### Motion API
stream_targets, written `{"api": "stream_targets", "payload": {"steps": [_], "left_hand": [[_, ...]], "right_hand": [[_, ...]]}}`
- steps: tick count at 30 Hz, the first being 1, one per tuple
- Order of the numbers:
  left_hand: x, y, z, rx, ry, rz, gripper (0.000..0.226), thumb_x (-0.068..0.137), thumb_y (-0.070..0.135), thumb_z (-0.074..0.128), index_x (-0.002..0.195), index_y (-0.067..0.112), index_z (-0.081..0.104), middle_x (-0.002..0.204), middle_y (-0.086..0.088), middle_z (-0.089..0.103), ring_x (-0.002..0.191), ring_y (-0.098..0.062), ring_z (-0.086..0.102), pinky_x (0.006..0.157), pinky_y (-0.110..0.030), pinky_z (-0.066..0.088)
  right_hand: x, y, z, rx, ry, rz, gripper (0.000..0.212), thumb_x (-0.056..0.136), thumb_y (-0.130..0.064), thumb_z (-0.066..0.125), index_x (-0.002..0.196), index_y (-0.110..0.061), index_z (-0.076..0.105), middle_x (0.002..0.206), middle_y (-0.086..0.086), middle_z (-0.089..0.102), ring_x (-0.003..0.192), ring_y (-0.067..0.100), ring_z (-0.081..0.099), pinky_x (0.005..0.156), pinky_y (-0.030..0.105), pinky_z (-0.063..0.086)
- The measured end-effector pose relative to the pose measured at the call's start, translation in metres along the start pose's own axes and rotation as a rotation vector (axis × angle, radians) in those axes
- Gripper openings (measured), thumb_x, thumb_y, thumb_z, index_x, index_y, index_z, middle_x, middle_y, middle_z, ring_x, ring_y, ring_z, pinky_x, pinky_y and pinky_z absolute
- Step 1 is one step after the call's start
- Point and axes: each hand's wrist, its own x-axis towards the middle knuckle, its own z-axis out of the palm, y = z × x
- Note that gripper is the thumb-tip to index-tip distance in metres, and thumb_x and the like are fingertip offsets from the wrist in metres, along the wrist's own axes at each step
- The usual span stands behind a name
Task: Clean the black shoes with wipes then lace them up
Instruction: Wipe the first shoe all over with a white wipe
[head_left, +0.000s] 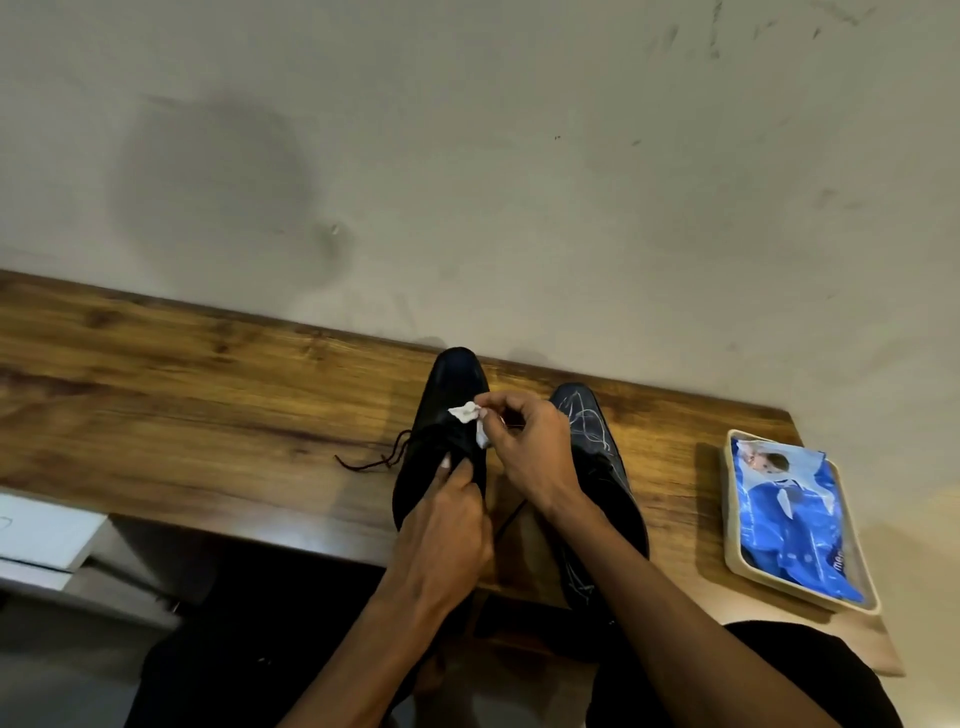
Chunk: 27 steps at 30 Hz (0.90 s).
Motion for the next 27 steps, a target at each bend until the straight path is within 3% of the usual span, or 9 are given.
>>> {"api": "stream_targets", "payload": {"steps": [4,8,12,16,18,20,22,25,27], "left_hand": [[0.000,0.000,0.011,0.051,-0.130,-0.007,0.031,0.097,0.019,0.051,0.123,0.005,0.060,0.152,-0.005,0.037,0.142,-0.023,0.035,0.105,-0.035,0.047],[0.001,0.005,0.013,0.095,-0.155,-0.027,0.037,0.096,0.022,0.055,0.131,0.008,0.056,0.159,-0.003,0.028,0.137,-0.022,0.041,0.105,-0.033,0.046],[0.002,0.008,0.016,0.080,-0.137,-0.036,0.050,0.095,0.023,0.060,0.143,0.012,0.046,0.154,-0.002,0.031,0.133,-0.023,0.046,0.104,-0.033,0.048],[0.005,0.010,0.016,0.076,-0.126,-0.056,0.051,0.094,0.025,0.062,0.142,0.015,0.047,0.151,-0.003,0.034,0.137,-0.025,0.041,0.104,-0.034,0.048],[0.005,0.013,0.013,0.122,-0.154,-0.061,0.039,0.095,0.025,0.061,0.131,0.010,0.056,0.150,-0.006,0.035,0.133,-0.028,0.044,0.100,-0.036,0.050],[0.006,0.016,0.009,0.151,-0.180,-0.069,0.033,0.095,0.024,0.060,0.123,0.006,0.059,0.150,-0.008,0.035,0.135,-0.031,0.042,0.100,-0.038,0.050],[0.007,0.017,0.007,0.154,-0.200,-0.080,0.034,0.095,0.023,0.060,0.123,0.005,0.059,0.148,-0.009,0.036,0.137,-0.032,0.039,0.101,-0.039,0.049],[0.009,0.018,0.005,0.131,-0.212,-0.103,0.041,0.095,0.021,0.059,0.133,0.005,0.052,0.143,-0.009,0.040,0.133,-0.031,0.042,0.102,-0.038,0.048],[0.010,0.019,0.002,0.120,-0.228,-0.117,0.042,0.095,0.020,0.059,0.134,0.005,0.051,0.142,-0.010,0.042,0.129,-0.031,0.045,0.100,-0.038,0.048]], "right_hand": [[0.004,0.002,0.005,-0.235,-0.126,-0.112,0.019,0.093,-0.013,0.065,0.107,-0.016,0.077,0.109,-0.001,0.073,0.104,0.013,0.066,0.094,0.034,0.053],[-0.003,0.002,-0.004,-0.326,-0.199,-0.115,0.021,0.096,-0.010,0.061,0.112,-0.013,0.075,0.113,0.004,0.071,0.107,0.016,0.064,0.095,0.027,0.052],[-0.024,0.003,-0.021,-0.278,-0.274,0.012,0.019,0.097,-0.014,0.064,0.113,-0.014,0.073,0.111,-0.002,0.072,0.100,0.006,0.066,0.079,0.001,0.045],[-0.022,-0.003,-0.043,-0.220,-0.421,0.112,0.012,0.093,-0.016,0.070,0.104,-0.019,0.076,0.089,-0.015,0.068,0.076,-0.012,0.060,0.066,0.003,0.046],[-0.005,-0.006,-0.048,-0.200,-0.339,0.083,0.011,0.092,-0.016,0.071,0.101,-0.020,0.076,0.083,-0.015,0.068,0.069,-0.014,0.060,0.060,0.003,0.043],[0.014,-0.007,-0.040,-0.241,-0.229,0.029,0.013,0.092,-0.015,0.070,0.102,-0.019,0.077,0.090,-0.008,0.074,0.077,-0.006,0.065,0.066,0.005,0.045],[0.028,-0.004,-0.021,-0.318,-0.225,-0.036,0.019,0.093,-0.011,0.067,0.107,-0.016,0.077,0.102,-0.001,0.076,0.092,0.009,0.069,0.080,0.016,0.050],[0.038,-0.002,0.010,-0.476,-0.405,-0.207,0.026,0.093,-0.002,0.062,0.111,-0.013,0.076,0.115,0.004,0.072,0.106,0.019,0.066,0.092,0.027,0.052],[0.049,-0.005,0.019,-0.548,-0.541,-0.321,0.029,0.092,0.003,0.061,0.113,-0.012,0.076,0.116,0.006,0.069,0.106,0.021,0.065,0.090,0.028,0.051]]}}
